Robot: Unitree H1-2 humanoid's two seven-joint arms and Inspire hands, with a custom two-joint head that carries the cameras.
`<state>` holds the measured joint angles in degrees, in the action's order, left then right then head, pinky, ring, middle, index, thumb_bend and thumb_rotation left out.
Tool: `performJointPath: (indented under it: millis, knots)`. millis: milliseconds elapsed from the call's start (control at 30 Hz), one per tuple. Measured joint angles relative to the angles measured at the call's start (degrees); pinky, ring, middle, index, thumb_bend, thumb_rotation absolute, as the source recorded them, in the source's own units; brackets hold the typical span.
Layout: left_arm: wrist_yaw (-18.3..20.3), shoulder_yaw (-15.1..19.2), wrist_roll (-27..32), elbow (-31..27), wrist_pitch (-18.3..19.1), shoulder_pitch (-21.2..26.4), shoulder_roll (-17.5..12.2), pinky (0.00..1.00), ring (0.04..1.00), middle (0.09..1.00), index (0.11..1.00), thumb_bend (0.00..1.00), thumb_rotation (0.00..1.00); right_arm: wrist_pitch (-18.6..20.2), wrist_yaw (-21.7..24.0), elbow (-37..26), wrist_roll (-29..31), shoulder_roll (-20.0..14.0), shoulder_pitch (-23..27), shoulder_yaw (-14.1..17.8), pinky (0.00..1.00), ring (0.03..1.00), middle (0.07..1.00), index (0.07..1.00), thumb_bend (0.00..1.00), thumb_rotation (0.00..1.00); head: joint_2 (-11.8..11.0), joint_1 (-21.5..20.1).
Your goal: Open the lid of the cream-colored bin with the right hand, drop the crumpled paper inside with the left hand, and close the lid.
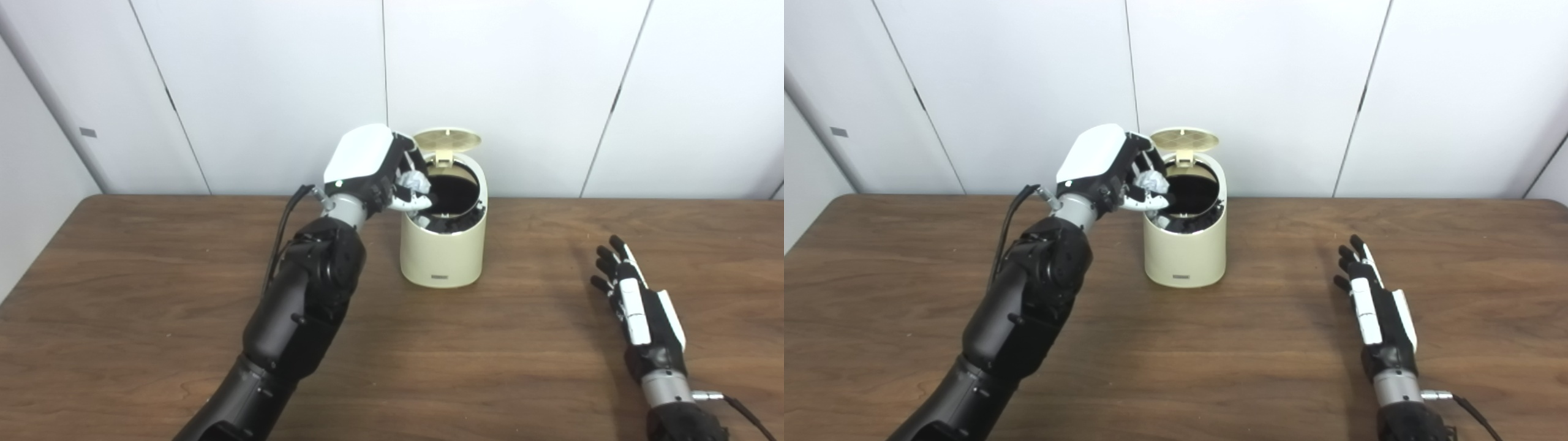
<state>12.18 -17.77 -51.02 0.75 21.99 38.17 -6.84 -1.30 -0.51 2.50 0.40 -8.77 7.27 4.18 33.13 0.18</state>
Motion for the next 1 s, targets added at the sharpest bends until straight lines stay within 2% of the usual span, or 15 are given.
performJointPath:
  millis: [333, 600, 700, 1000]
  knots:
    - [-0.93, -0.83, -0.81, -0.01, 0.18, 0.11, 0.84, 0.29, 0.387, 0.491, 0.510, 0.47, 0.00, 0.01, 0.41, 0.15, 0.57, -0.02, 0.07, 0.08, 0.90, 0.954, 0.936, 0.966, 0.59, 1.00, 0.18, 0.44]
    - [-0.91, -0.79, -0.24, -0.01, 0.55, 0.11, 2.39, 0.27, 0.382, 0.478, 0.544, 0.46, 0.00, -0.14, 0.57, 0.61, 0.52, -0.08, 0.37, 0.11, 0.90, 0.948, 0.934, 0.969, 0.59, 1.00, -0.09, 0.62]
    - [-1.06, -0.80, -0.23, 0.02, 0.54, 0.12, 2.59, 0.28, 0.378, 0.486, 0.523, 0.47, 0.00, -0.17, 0.60, 0.90, 0.62, -0.14, 0.59, 0.14, 0.89, 0.943, 0.932, 0.970, 0.60, 1.00, -0.09, 0.62]
    - [-5.44, -0.77, 1.33, 3.98, -0.93, 0.30, 2.97, 0.29, 0.377, 0.479, 0.533, 0.47, 0.00, -0.18, 0.60, 0.93, 0.58, -0.22, 0.61, 0.14, 0.89, 0.942, 0.931, 0.974, 0.59, 1.00, -0.18, 0.97]
